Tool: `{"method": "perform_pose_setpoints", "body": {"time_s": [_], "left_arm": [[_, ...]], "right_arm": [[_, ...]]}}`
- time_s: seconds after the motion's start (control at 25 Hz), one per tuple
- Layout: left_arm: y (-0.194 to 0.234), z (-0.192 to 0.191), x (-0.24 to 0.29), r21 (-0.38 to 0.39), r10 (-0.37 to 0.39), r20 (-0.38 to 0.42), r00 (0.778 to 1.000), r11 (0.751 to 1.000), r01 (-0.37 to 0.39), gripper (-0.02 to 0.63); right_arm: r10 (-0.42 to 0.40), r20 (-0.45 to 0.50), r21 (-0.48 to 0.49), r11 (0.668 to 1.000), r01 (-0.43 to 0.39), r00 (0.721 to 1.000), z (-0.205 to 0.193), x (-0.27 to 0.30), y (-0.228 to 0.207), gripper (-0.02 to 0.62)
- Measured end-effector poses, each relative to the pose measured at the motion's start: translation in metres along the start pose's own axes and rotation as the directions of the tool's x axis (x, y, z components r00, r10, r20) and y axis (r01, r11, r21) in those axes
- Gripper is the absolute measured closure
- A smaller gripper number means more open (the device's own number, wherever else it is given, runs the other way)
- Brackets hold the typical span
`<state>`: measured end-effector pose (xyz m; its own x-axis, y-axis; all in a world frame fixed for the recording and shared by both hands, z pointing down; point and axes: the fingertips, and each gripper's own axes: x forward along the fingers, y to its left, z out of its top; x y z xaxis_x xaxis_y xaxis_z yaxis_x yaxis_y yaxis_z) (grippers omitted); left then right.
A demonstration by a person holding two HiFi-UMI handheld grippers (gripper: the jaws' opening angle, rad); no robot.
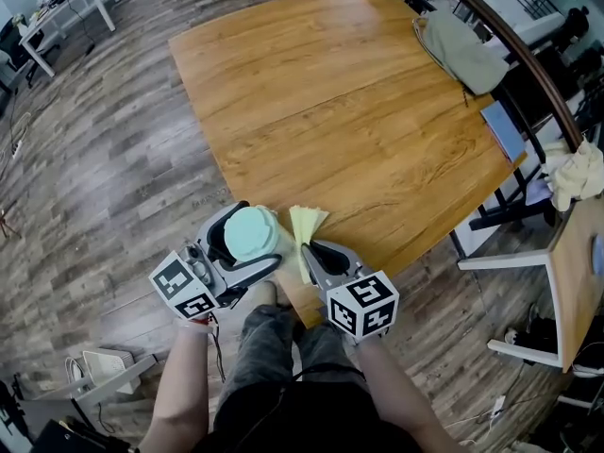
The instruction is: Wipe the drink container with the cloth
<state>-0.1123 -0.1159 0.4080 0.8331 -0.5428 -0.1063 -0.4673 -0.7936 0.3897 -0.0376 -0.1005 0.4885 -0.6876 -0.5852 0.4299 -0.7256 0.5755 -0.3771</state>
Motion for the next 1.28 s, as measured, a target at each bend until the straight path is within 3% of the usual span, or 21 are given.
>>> {"method": "perform_pose_setpoints", "body": {"time_s": [0.44, 0.68, 0.96, 1.28], "left_arm": [[-0.003, -0.001, -0.002, 0.012, -0.072, -0.035, 0.997, 0.997, 0.073, 0.143], [-0.004, -0.003, -0.006, 0.015, -0.096, -0.045, 0.994, 0.995, 0.097, 0.143], [-0.007, -0.004, -0.006, 0.029, -0.105, -0.053, 0.993, 0.994, 0.107, 0.143], [-0.013, -0.005, -0.006, 0.052, -0.123, -0.074, 0.990, 0.991, 0.127, 0.143]], "right_arm": [[-0.065, -0.148, 0.013, 0.998, 0.068, 0.987, -0.046, 0.001, -0.025, 0.561], [0.058, -0.043, 0.044, 0.997, -0.056, 0.997, 0.000, 0.002, 0.002, 0.561], [0.193, 0.063, 0.029, 0.980, -0.195, 0.979, 0.064, 0.012, 0.033, 0.561], [0.229, 0.030, 0.040, 0.972, -0.230, 0.973, 0.069, 0.037, 0.026, 0.561]]}}
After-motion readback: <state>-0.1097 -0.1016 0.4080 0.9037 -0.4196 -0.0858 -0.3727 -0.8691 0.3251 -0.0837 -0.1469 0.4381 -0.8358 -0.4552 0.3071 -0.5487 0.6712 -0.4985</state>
